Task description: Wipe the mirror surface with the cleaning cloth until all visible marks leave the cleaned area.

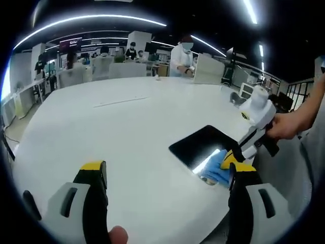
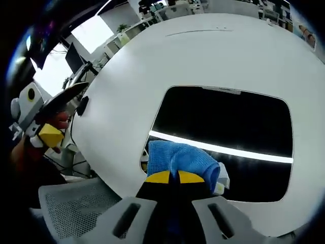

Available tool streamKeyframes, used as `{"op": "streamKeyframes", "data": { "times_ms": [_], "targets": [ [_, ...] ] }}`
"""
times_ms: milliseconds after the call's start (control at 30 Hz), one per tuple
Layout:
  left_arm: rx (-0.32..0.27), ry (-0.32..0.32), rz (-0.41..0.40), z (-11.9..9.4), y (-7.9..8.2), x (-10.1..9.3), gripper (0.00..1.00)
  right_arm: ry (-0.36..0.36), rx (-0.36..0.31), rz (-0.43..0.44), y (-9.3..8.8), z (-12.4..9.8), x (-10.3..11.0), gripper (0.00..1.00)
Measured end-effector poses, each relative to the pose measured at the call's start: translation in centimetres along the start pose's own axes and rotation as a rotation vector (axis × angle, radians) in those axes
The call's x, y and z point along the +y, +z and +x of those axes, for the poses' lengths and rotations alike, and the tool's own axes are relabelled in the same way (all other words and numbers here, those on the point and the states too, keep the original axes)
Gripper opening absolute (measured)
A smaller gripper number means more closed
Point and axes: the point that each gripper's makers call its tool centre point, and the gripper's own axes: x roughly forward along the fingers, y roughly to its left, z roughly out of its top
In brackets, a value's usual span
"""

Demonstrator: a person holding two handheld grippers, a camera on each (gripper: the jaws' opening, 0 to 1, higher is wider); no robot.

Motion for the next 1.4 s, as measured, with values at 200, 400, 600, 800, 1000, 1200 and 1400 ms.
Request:
{"op": "streamKeyframes", "data": {
  "times_ms": [200, 400, 600, 800, 1000, 1200, 1400],
  "targets": [
    [0.001, 0.002, -0.007, 0.0, -0.1, 0.1, 0.99, 0.015, 0.009, -0.016, -0.4, 0.0, 0.2, 0.00],
    [0.005, -0.008, -0.008, 0.5, -0.2, -0.5, 0.99, 0.022, 0.007, -0.016, -0.5, -0.2, 0.1, 0.00],
    [0.010, -0.019, 0.002, 0.6, -0.2, -0.6, 0.99, 0.019, 0.016, -0.013, -0.7, -0.5, -0.5, 0.00],
    [0.008, -0.010, 0.003, 0.2, -0.1, 0.2, 0.99, 0.012, 0.018, 0.004, -0.7, -1.0, -1.8, 0.00],
    [0.014, -0.010, -0.005, 0.1, -0.5, 0.2, 0.99, 0.003, 0.022, 0.015, -0.9, -1.4, -2.9, 0.00],
    [0.007, -0.006, -0.022, 0.3, -0.5, 0.6, 0.99, 0.001, 0.024, 0.028, -0.9, -1.6, -3.2, 0.00],
    [0.002, -0.009, -0.020, 0.6, -0.3, 0.6, 0.99, -0.011, 0.030, 0.008, -1.1, -2.0, -3.8, 0.00]
  ]
}}
